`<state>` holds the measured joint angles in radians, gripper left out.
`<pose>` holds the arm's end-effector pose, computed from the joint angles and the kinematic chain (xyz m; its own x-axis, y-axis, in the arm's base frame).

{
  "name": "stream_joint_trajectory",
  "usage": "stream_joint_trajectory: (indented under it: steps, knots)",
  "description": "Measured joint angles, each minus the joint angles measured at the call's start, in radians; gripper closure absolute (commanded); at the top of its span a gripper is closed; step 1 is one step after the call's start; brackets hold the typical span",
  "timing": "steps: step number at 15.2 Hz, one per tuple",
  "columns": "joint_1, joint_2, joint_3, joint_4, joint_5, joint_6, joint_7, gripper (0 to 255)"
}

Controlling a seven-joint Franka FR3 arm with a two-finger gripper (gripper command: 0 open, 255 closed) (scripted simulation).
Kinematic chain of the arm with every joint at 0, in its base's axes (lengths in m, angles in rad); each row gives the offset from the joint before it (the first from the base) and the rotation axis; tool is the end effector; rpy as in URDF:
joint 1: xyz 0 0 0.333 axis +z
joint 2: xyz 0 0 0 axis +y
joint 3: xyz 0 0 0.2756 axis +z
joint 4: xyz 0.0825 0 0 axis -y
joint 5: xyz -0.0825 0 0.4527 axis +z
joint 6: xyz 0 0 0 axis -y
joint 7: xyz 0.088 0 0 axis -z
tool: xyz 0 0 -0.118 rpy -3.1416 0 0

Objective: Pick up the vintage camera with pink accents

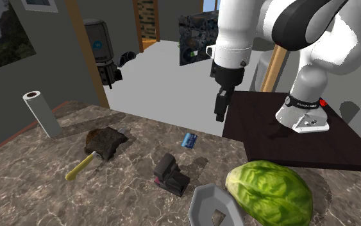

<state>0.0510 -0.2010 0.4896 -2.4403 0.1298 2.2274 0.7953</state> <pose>0.4464 0.2623 0.2727 0.9405 -0.3389 -0.0263 -0.3385 -0.9408 0.0181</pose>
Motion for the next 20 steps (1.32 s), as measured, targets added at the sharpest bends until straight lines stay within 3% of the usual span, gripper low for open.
stream_joint_trajectory:
  steps: [5, 8, 14, 18, 20]
  knots:
    - [0.000, 0.210, 0.064, 0.107, -0.147, 0.088, 0.209, 0]
    - [0.022, 0.350, 0.061, 0.194, -0.262, 0.118, 0.331, 0]
    - [0.142, 0.622, -0.004, 0.419, -0.456, 0.123, 0.548, 0]
    - [0.233, 0.787, -0.057, 0.602, -0.528, 0.092, 0.637, 0]
    - [0.253, 0.826, -0.071, 0.644, -0.542, 0.089, 0.655, 0]
